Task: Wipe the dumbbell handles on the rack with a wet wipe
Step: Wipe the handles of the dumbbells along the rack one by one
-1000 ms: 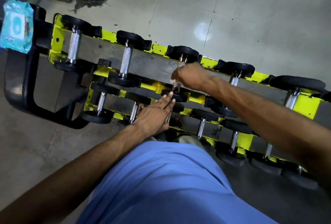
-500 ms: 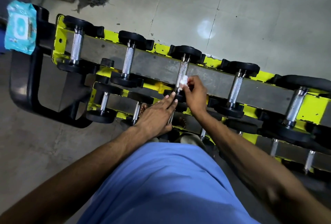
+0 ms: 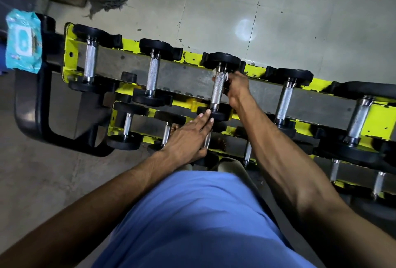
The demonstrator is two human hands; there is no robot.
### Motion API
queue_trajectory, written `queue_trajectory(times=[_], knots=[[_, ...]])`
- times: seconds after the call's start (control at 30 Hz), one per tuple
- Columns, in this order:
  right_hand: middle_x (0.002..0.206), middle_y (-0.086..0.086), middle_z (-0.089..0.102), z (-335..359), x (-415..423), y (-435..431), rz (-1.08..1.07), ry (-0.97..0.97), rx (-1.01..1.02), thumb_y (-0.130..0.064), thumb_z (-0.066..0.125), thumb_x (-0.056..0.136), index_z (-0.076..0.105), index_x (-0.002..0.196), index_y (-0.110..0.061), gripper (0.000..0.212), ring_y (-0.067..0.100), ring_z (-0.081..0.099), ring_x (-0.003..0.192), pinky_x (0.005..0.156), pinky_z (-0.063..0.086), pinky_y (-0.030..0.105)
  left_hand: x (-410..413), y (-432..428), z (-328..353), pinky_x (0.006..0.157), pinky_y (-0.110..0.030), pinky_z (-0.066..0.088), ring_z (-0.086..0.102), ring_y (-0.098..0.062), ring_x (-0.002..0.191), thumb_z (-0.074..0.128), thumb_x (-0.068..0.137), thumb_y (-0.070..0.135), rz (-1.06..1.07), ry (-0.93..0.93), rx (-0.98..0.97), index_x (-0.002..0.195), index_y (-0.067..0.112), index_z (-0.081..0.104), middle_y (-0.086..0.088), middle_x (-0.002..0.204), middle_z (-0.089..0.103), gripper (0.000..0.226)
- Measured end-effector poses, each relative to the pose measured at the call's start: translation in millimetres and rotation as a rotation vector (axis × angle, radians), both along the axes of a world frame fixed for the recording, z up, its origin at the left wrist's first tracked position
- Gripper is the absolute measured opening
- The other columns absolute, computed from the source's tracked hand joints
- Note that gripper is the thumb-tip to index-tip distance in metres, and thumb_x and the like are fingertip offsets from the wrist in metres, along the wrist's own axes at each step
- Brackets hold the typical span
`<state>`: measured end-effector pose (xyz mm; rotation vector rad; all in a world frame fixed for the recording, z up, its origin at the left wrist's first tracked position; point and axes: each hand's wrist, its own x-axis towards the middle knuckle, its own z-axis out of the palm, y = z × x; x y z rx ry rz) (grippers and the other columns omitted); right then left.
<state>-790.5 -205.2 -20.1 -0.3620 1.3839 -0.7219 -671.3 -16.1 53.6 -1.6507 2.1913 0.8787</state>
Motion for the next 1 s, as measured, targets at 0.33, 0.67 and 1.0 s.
queue_trajectory(times=[0.33,0.67,1.0], knots=[[0.087,-0.003,0.066,-3.8,19.4,38.2,-0.034,0.756,-0.54,-0.023,0.068,0.093,0.067,0.09,-0.015,0.009,0.012,0.058,0.076,0.062,0.042,0.027,1.1,-0.4,-2.9,0.131,-0.04,0.018,0.006,-0.024,0.162,0.065,0.095,0.037,0.002,0.009,-0.002,0.168,0.011,0.008,-0.011,0.175,-0.012,0.097],[0.138,0.001,0.055,-3.4,-38.2,7.9,1.141,1.336,-1.437,-0.01,0.06,0.092,0.058,0.127,-0.018,0.036,0.028,0.06,0.088,0.056,0.052,0.036,-0.1,1.0,-0.8,0.131,-0.038,0.014,0.003,-0.023,0.162,0.061,0.097,0.036,0.015,0.021,-0.009,0.168,0.011,0.005,-0.012,0.174,-0.014,0.094],[0.11,0.007,0.069,67.4,21.1,1.2,2.108,1.228,-0.896,-0.016,0.056,0.097,0.065,0.116,-0.012,0.022,0.02,0.073,0.075,0.06,0.055,0.032,-19.4,3.4,-8.7,0.129,-0.041,0.022,0.01,-0.024,0.162,0.066,0.092,0.037,0.089,0.022,-0.066,0.166,0.01,0.021,-0.011,0.176,0.001,0.09]])
